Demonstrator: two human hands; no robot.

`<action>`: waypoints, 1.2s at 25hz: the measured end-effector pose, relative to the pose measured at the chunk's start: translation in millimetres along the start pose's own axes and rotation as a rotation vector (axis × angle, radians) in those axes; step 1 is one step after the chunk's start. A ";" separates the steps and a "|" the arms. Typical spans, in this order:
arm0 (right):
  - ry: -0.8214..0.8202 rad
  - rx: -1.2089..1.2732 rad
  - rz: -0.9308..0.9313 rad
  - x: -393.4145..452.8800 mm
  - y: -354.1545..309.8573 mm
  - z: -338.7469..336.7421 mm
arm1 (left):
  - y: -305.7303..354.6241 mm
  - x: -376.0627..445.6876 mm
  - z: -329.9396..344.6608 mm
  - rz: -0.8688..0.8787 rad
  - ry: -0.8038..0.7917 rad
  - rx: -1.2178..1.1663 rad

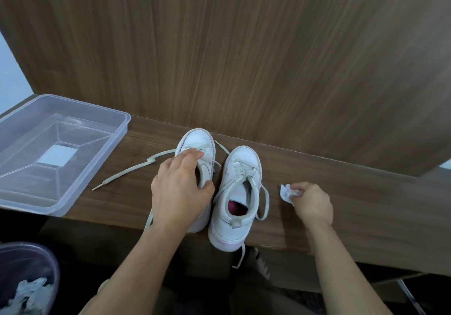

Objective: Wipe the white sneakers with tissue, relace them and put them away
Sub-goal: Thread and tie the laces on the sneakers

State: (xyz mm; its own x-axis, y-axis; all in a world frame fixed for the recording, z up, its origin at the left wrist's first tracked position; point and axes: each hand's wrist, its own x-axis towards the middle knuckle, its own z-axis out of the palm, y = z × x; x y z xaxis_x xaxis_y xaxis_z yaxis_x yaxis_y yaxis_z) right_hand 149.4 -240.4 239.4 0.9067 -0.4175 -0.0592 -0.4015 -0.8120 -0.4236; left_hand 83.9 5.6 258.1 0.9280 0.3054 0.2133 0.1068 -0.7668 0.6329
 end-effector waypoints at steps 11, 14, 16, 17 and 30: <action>-0.016 0.093 -0.498 -51.8 -95.6 -23.5 | -30.4 13.9 -32.5 -0.282 0.001 -0.489; -0.353 -0.249 -0.569 -58.9 -139.8 -11.9 | -39.1 12.6 -34.4 -0.255 -0.178 -0.512; -0.412 -0.450 -0.509 -56.9 -147.5 -0.1 | -37.9 11.9 -30.7 -0.221 -0.205 -0.438; -0.434 -0.476 -0.453 -55.1 -146.9 3.4 | -36.1 12.5 -28.9 -0.209 -0.195 -0.382; -0.357 -0.581 -0.471 -56.4 -111.4 -16.6 | -9.5 -13.6 -34.4 -0.256 -0.075 -0.143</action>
State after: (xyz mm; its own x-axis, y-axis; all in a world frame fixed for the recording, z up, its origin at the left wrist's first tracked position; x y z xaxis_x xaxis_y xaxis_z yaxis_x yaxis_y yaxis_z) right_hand 140.8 -133.1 304.9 0.9437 0.0946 -0.3169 0.1172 -0.9917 0.0529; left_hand 58.0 28.1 274.8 0.9016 0.4321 -0.0190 0.2947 -0.5815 0.7583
